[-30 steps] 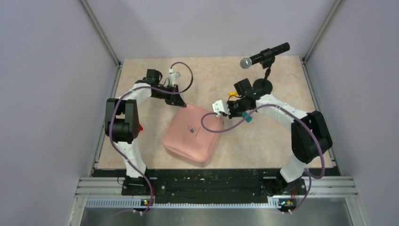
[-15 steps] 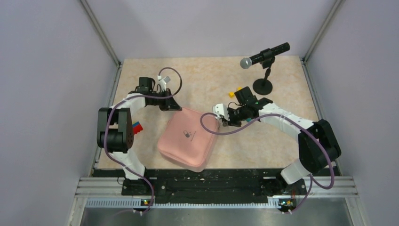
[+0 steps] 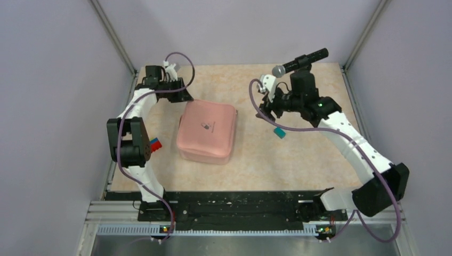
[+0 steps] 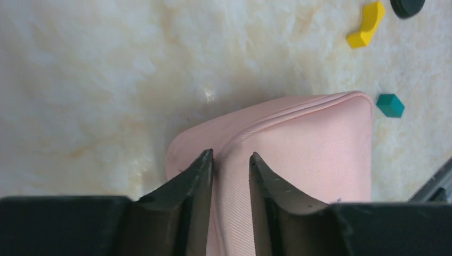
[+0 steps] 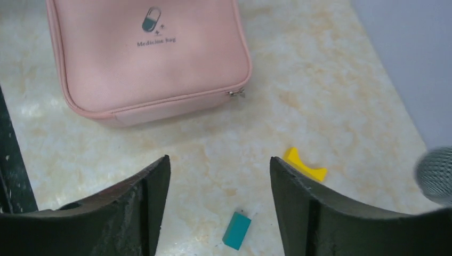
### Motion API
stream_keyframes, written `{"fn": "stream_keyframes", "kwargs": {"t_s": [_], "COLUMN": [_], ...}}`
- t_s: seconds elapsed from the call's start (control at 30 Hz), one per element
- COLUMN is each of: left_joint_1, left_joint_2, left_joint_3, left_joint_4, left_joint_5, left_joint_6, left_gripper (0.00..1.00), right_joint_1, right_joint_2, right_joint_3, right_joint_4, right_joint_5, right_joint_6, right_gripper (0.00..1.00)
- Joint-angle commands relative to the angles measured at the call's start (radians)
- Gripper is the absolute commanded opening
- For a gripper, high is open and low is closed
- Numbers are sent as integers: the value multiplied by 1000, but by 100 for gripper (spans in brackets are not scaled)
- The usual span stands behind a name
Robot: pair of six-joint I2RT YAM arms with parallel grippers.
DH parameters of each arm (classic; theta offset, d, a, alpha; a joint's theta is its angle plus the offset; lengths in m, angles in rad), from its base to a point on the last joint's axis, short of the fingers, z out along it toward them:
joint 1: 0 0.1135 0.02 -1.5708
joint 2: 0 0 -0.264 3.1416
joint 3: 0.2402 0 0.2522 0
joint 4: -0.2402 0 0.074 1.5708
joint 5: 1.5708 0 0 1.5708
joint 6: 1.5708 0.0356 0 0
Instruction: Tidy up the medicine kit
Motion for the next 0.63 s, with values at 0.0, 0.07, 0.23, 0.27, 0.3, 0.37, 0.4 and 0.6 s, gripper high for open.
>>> {"fn": "stream_keyframes", "kwargs": {"t_s": [0.0, 0.07, 0.23, 0.27, 0.3, 0.37, 0.4, 0.6], "left_joint_1": [7, 9, 22, 26, 28, 29, 30, 32], "left_joint_2": [0, -27, -113, -131, -165, -228, -264, -486], "left_joint_3": [137, 160, 234, 255, 268, 272, 264, 98], "left_joint_4": [-11, -27, -75, -85, -89, -84, -80, -13], "left_joint_5": [-31, -21, -59, -62, -69, -89, -110, -197], "left_joint_6": [51, 61, 61, 63, 65, 75, 100, 135], "left_gripper": [47, 57, 98, 98, 98, 99, 98, 99], "right_joint_1": [-1, -1, -1, -1, 0, 0, -1, -1], "right_joint_2": [-104, -148, -151, -145, -145, -159, -174, -271], "right_joint_3": [88, 96, 210, 225, 235, 233, 218, 87], "right_joint_4": [80, 132, 131, 130, 131, 130, 132, 131], "right_joint_5": [137, 295, 742, 821, 882, 963, 994, 1084], "right_joint_6": [219, 319, 460, 466, 466, 438, 425, 394], "right_gripper": [71, 75, 99, 99, 99, 99, 99, 99]}}
